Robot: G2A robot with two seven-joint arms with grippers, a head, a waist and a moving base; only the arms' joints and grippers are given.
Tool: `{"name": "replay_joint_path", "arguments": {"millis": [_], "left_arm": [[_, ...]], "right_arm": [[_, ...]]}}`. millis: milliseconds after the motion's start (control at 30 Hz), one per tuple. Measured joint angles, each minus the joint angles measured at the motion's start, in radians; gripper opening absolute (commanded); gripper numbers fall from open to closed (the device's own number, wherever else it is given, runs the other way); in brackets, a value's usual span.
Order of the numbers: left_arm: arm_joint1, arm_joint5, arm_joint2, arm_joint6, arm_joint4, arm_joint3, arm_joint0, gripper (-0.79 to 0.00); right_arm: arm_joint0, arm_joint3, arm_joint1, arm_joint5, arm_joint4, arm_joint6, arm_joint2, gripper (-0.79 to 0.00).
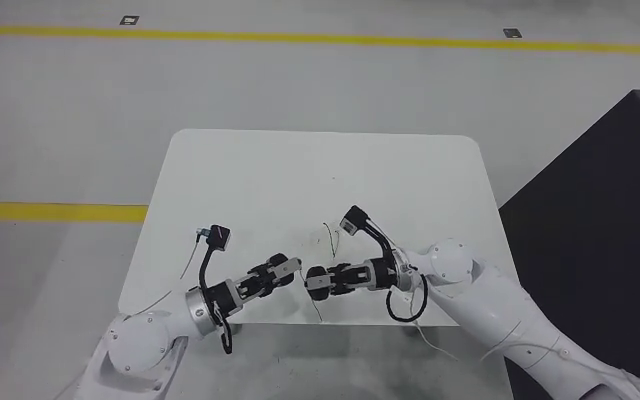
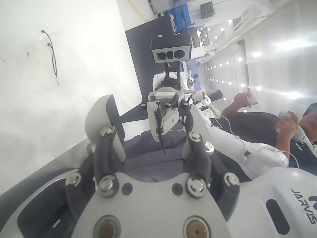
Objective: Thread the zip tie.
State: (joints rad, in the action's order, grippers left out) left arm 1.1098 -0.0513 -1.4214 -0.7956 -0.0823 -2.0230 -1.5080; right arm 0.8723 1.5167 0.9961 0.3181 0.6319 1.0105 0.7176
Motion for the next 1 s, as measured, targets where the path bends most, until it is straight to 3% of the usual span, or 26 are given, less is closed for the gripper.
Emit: {"name": "replay_joint_path", "arguments": {"millis": [200, 233, 267, 667, 800, 900, 1000], "left_arm": [[-0.001, -0.022, 0.014, 0.041, 0.041, -0.012, -0.007, -0.366], [-0.001, -0.028, 0.015, 0.049, 0.046, -0.015, -0.008, -0.332], [-0.001, -0.034, 0.017, 0.056, 0.053, -0.016, -0.008, -0.006], [-0.001, -0.025, 0.025, 0.093, 0.062, -0.017, -0.015, 0.0], [-0.002, -0.024, 0.019, 0.114, 0.059, -0.02, -0.013, -0.157], [-0.003, -0.018, 0.013, 0.12, 0.061, -0.025, -0.012, -0.222], [-0.004, -0.015, 0.017, 0.119, 0.079, -0.029, -0.014, -0.376]], "right_arm": [[0.006, 0.002, 0.009, -0.012, -0.02, -0.012, 0.007, -0.785], [0.007, 0.001, 0.011, -0.013, -0.022, -0.012, 0.01, -0.785], [0.009, 0.001, 0.012, -0.014, -0.022, -0.012, 0.012, -0.785], [0.011, 0.003, 0.013, -0.015, -0.017, -0.007, 0.014, -0.785], [0.011, 0.002, 0.013, -0.015, -0.017, -0.007, 0.014, -0.785], [0.011, 0.002, 0.013, -0.015, -0.017, -0.007, 0.014, -0.785], [0.011, 0.002, 0.013, -0.015, -0.017, -0.007, 0.014, -0.785]]}}
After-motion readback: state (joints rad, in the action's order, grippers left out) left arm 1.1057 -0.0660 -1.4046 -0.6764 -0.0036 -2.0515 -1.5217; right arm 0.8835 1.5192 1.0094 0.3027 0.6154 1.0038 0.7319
